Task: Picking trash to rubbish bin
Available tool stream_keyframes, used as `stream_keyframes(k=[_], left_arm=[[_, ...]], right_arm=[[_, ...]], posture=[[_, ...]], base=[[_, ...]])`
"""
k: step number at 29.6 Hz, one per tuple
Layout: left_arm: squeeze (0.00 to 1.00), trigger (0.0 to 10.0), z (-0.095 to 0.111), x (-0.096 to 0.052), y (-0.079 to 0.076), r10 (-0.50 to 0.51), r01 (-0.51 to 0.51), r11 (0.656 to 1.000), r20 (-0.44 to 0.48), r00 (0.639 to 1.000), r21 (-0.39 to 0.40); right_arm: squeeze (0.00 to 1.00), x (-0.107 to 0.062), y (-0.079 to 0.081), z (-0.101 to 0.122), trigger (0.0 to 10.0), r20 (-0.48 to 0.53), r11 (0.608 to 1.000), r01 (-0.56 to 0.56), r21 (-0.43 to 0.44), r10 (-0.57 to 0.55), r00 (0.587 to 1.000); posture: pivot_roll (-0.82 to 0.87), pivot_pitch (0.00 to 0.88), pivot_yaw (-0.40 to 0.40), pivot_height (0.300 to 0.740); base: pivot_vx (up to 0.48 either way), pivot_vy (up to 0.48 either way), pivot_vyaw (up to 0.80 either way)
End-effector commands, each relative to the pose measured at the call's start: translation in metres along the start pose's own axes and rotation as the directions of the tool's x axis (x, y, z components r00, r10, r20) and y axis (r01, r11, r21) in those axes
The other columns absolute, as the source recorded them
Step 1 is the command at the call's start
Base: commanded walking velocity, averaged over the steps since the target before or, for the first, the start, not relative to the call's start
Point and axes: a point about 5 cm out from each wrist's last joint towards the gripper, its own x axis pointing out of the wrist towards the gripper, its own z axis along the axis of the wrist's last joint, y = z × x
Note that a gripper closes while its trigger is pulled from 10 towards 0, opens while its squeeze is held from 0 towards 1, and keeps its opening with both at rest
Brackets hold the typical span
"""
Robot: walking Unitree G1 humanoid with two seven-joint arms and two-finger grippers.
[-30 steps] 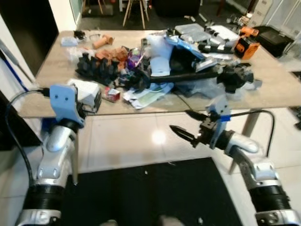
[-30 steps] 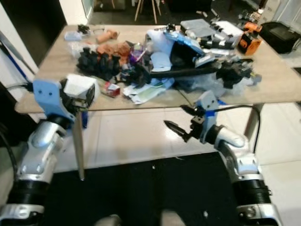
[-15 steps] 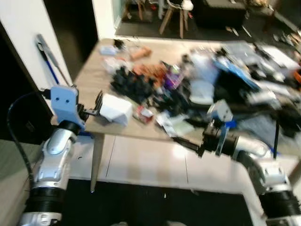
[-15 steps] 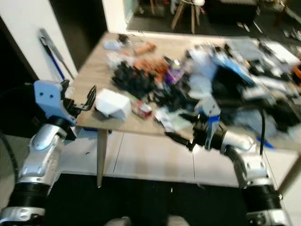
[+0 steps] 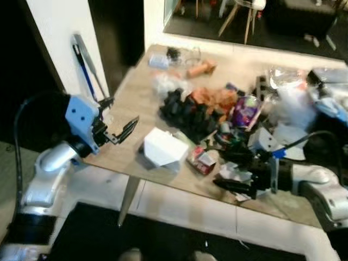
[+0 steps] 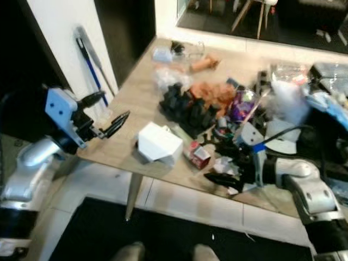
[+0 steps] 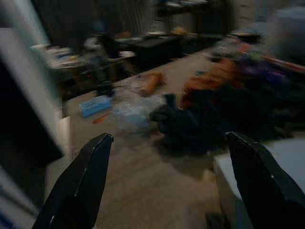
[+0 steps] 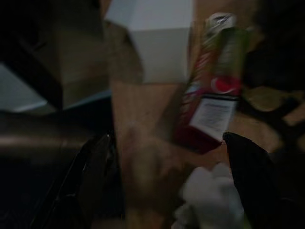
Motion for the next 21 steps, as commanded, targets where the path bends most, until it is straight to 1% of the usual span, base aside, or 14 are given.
stream_keyframes(k=[1, 2, 3, 5, 6, 7, 8, 9, 10, 12, 13, 16, 19, 21], left_arm=[[0.0, 10.0, 0.007, -0.004, -0.002, -0.156, 0.159, 0.984, -0.045, 0.987, 0.083], [0.0, 10.0, 0.01, -0.005, -0.001, -0.201, 0.209, 0.971, -0.073, 0.977, 0.116], [0.0, 10.0, 0.01, -0.005, -0.001, -0.201, 0.209, 0.971, -0.073, 0.977, 0.116], [0.0, 10.0, 0.016, -0.005, 0.001, -0.281, 0.3, 0.937, -0.123, 0.952, 0.178], [0.0, 10.0, 0.016, -0.005, 0.001, -0.281, 0.3, 0.937, -0.123, 0.952, 0.178], [0.0, 10.0, 0.018, -0.004, 0.002, -0.308, 0.338, 0.916, -0.161, 0.938, 0.216], [0.0, 10.0, 0.018, -0.004, 0.002, -0.308, 0.338, 0.916, -0.161, 0.938, 0.216], [0.0, 10.0, 0.02, 0.0, 0.004, -0.326, 0.376, 0.884, -0.208, 0.922, 0.278], [0.0, 10.0, 0.02, 0.0, 0.004, -0.326, 0.376, 0.884, -0.208, 0.922, 0.278], [0.0, 10.0, 0.025, 0.014, 0.002, -0.344, 0.416, 0.834, -0.247, 0.906, 0.363], [0.0, 10.0, 0.025, 0.014, 0.002, -0.344, 0.416, 0.834, -0.247, 0.906, 0.363], [0.0, 10.0, 0.025, 0.033, -0.004, -0.359, 0.425, 0.815, -0.233, 0.904, 0.394], [0.0, 10.0, 0.023, 0.041, -0.008, -0.378, 0.434, 0.812, -0.215, 0.901, 0.392], [0.0, 10.0, 0.022, 0.042, -0.009, -0.386, 0.442, 0.807, -0.217, 0.896, 0.391]], right_arm=[[0.0, -0.006, 0.005, 0.0, 10.0, -0.027, 0.999, -0.049, 0.007, 0.049, 0.998], [0.0, -0.008, 0.006, 0.001, 10.0, -0.037, 0.998, -0.057, 0.006, 0.057, 0.998], [0.0, -0.008, 0.006, 0.001, 10.0, -0.037, 0.998, -0.057, 0.006, 0.057, 0.998], [0.0, -0.012, 0.006, 0.002, 10.0, -0.055, 0.998, -0.067, 0.003, 0.067, 0.996], [0.0, -0.012, 0.006, 0.002, 10.0, -0.055, 0.998, -0.067, 0.003, 0.067, 0.996], [0.0, -0.013, 0.006, 0.002, 10.0, -0.062, 0.998, -0.068, 0.002, 0.068, 0.996], [0.0, -0.013, 0.006, 0.002, 10.0, -0.062, 0.998, -0.068, 0.002, 0.068, 0.996], [0.0, -0.016, 0.005, 0.004, 10.0, -0.072, 0.998, -0.063, -0.001, 0.062, 0.995], [0.0, -0.016, 0.005, 0.004, 10.0, -0.072, 0.998, -0.063, -0.001, 0.062, 0.995], [0.0, -0.018, -0.001, 0.005, 10.0, -0.081, 1.0, -0.014, -0.018, 0.013, 0.997], [0.0, -0.018, -0.001, 0.005, 10.0, -0.081, 1.0, -0.014, -0.018, 0.013, 0.997], [0.0, -0.016, -0.004, 0.006, 10.0, -0.081, 1.0, 0.021, -0.022, -0.023, 0.996], [0.0, -0.015, -0.01, 0.004, 10.0, -0.125, 0.995, 0.083, -0.051, -0.089, 0.988], [0.0, -0.015, -0.008, 0.004, 10.0, -0.127, 0.997, 0.07, -0.045, -0.075, 0.989]], posture=[[-0.06, 0.0, -0.02, 0.74], [-0.06, 0.0, -0.019, 0.74], [-0.06, 0.0, -0.019, 0.74], [-0.06, 0.0, -0.019, 0.74], [-0.06, 0.0, -0.019, 0.74], [-0.06, 0.0, -0.019, 0.74], [-0.06, 0.0, -0.019, 0.74], [-0.06, 0.0, -0.013, 0.74], [-0.06, 0.0, -0.013, 0.74], [-0.07, 0.0, -0.008, 0.74], [-0.07, 0.0, -0.008, 0.74], [-0.07, 0.0, -0.006, 0.74], [-0.07, 0.0, -0.004, 0.74], [-0.07, 0.0, -0.003, 0.74]], base=[[0.0, 0.0, 0.0], [0.0, 0.0, 0.0], [0.0, 0.0, 0.0], [0.0, 0.0, 0.0], [0.0, 0.0, 0.0], [0.0, 0.0, 0.0], [0.0, 0.0, 0.0], [0.0, 0.0, 0.0], [0.0, 0.0, 0.0], [0.0, 0.0, 0.0], [0.0, 0.0, 0.0], [0.0, 0.0, 0.0], [0.0, 0.0, 0.0], [0.0, 0.0, -0.74]])
